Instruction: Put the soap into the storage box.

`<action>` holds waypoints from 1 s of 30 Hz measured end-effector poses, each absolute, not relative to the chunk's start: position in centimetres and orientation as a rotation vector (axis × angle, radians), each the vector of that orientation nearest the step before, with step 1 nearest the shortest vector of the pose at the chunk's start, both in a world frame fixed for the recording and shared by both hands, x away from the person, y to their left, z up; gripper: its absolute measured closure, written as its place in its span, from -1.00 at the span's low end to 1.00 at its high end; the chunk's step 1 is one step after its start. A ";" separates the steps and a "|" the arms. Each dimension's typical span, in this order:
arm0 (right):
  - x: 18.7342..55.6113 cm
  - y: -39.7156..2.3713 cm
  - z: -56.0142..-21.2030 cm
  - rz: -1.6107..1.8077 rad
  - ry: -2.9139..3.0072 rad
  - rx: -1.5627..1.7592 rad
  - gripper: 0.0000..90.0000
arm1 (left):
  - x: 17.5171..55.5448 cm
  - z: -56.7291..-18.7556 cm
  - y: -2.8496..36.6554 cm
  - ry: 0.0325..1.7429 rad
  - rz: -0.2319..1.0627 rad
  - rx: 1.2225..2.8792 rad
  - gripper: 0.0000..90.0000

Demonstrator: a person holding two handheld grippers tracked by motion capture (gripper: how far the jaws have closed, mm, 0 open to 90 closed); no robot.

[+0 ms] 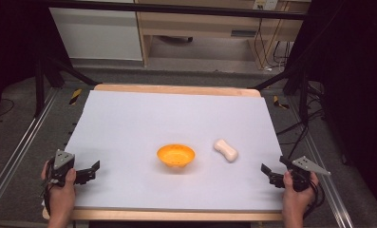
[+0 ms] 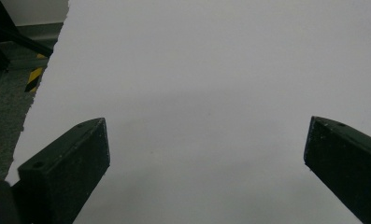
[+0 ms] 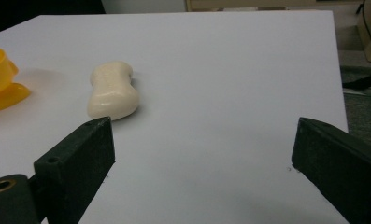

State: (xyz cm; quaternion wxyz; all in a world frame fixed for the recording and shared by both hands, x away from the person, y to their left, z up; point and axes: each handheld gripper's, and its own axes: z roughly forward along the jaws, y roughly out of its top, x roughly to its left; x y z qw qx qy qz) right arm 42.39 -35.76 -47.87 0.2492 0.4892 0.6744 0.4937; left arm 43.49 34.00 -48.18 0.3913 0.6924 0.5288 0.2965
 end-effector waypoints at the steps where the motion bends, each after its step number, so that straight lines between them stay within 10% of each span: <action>1: 42.4 -35.7 -47.9 1.333 1.839 1.347 -0.82 | 43.5 -48.2 34.0 1.342 0.757 1.761 -1.00; 8: 43.5 -33.4 -47.4 1.115 1.983 1.316 -0.45 | 43.4 -48.2 34.0 1.339 0.757 1.760 -1.00; 30: 49.3 -27.2 -44.3 0.743 2.500 1.270 -0.47 | 43.4 -48.2 34.1 1.341 0.749 1.754 -1.00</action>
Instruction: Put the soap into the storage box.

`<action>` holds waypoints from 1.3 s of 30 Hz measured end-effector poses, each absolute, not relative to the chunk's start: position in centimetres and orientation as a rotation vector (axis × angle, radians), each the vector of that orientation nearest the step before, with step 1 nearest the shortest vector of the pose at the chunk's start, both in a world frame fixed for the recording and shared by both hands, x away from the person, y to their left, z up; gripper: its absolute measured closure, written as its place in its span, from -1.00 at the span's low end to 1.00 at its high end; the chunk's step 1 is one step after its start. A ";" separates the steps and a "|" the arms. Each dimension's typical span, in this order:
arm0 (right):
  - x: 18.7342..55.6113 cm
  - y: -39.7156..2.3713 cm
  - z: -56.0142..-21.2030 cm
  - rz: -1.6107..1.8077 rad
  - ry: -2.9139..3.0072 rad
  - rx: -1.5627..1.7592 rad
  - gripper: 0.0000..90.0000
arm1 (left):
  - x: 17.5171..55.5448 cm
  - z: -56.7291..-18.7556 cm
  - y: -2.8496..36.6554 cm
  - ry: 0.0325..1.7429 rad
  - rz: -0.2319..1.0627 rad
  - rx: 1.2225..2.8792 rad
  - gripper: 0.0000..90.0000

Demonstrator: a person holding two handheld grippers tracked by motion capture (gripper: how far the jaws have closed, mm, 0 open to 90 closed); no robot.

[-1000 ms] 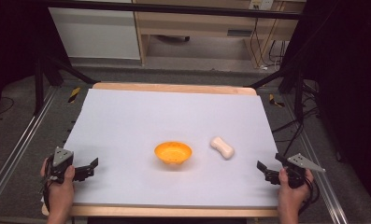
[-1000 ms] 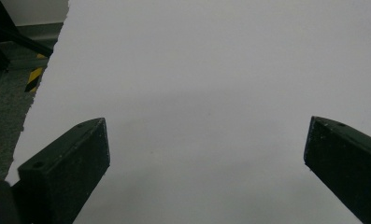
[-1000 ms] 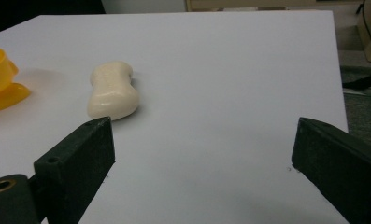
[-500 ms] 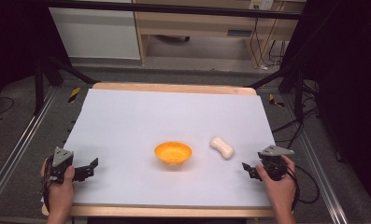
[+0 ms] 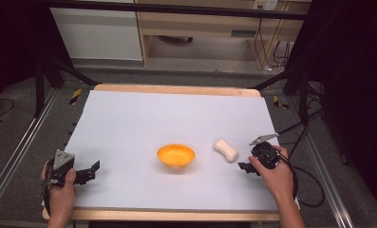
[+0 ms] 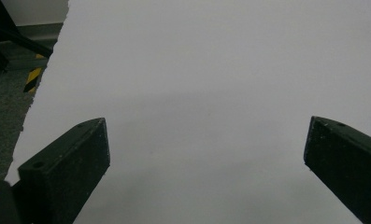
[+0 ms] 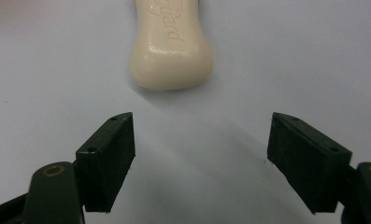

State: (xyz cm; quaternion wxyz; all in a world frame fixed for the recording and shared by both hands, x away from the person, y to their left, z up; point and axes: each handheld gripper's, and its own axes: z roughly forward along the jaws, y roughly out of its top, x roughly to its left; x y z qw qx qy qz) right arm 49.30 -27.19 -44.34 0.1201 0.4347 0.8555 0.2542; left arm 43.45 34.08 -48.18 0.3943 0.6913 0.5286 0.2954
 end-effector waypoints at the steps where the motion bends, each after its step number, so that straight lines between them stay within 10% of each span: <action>1: 49.4 -27.0 -44.2 0.735 2.505 1.292 -0.49 | 43.5 -48.2 34.1 1.341 0.749 1.753 -1.00; 39: 55.2 -20.7 -43.2 0.580 2.648 1.225 -0.26 | 43.5 -48.2 34.2 1.347 0.747 1.755 -1.00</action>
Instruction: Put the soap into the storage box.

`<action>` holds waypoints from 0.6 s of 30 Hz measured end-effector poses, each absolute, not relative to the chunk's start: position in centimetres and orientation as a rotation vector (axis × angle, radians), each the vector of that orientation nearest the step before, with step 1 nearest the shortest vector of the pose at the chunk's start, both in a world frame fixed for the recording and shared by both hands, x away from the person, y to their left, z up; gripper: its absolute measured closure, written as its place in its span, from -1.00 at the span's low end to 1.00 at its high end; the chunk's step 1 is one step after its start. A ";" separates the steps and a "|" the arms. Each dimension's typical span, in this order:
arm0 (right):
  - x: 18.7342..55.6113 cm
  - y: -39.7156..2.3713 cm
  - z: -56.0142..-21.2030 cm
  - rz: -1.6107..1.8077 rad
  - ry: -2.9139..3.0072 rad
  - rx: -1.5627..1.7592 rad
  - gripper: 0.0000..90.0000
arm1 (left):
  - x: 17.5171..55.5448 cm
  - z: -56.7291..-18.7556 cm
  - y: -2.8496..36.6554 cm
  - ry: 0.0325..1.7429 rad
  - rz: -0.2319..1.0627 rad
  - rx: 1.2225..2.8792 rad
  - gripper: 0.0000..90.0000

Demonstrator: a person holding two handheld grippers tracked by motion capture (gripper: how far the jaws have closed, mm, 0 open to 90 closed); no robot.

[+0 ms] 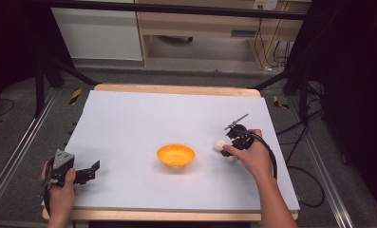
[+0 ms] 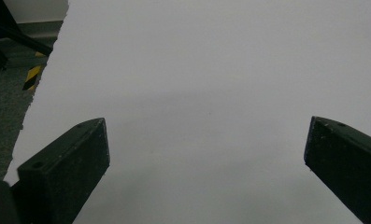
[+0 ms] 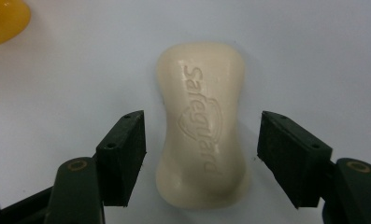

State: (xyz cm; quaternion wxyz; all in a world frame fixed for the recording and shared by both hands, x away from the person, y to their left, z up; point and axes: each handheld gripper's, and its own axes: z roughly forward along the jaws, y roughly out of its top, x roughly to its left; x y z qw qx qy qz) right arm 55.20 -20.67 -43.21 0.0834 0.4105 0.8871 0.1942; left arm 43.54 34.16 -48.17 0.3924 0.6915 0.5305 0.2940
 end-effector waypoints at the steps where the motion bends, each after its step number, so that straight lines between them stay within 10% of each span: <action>1: 55.3 -20.4 -43.2 0.575 2.651 1.225 -0.25 | 43.5 -48.2 34.2 1.347 0.746 1.755 -1.00; 18: 56.4 -19.4 -44.5 0.475 2.677 1.225 -0.06 | 43.5 -48.2 34.2 1.349 0.742 1.753 -1.00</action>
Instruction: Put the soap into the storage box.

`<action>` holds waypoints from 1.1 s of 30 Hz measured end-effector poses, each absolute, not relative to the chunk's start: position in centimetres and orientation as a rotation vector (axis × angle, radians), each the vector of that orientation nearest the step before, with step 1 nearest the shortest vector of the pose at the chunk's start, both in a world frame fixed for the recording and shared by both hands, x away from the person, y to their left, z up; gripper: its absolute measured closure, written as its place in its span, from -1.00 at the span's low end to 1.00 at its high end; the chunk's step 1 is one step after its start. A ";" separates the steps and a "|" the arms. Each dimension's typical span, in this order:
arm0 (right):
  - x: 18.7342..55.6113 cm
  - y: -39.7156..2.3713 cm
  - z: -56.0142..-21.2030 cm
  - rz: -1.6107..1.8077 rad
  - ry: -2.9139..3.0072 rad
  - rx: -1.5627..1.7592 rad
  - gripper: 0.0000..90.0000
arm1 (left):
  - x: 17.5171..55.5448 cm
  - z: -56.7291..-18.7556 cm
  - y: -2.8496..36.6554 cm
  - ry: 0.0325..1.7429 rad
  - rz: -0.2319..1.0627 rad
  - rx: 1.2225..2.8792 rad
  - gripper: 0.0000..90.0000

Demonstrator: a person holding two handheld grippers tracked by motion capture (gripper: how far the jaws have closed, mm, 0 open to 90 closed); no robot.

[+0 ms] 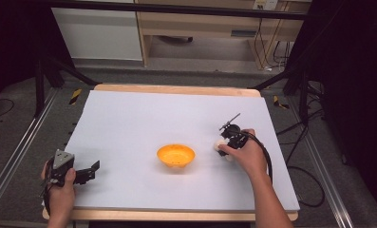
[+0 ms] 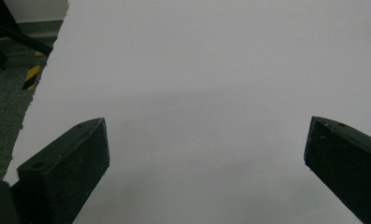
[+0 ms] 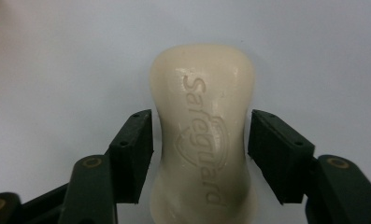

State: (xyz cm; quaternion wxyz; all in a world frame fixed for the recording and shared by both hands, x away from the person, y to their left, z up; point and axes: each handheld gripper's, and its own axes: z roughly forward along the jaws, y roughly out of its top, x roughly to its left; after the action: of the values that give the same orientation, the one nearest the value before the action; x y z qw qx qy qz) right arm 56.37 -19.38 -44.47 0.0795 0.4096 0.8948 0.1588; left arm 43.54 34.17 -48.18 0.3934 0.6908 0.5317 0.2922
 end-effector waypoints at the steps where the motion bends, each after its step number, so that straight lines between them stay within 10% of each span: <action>1: 56.4 -19.4 -44.6 0.472 2.682 1.227 -0.02 | 43.5 -48.2 34.1 1.351 0.741 1.748 -1.00; 33: 55.8 -20.1 -45.3 0.563 2.645 1.266 0.10 | 43.5 -48.2 34.2 1.349 0.737 1.742 -1.00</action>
State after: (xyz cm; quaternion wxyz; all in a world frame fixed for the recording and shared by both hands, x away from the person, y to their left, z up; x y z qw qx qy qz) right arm 55.82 -20.11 -45.32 0.0780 0.4227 0.8831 0.1880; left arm 43.52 34.22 -48.19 0.3977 0.6880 0.5327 0.2910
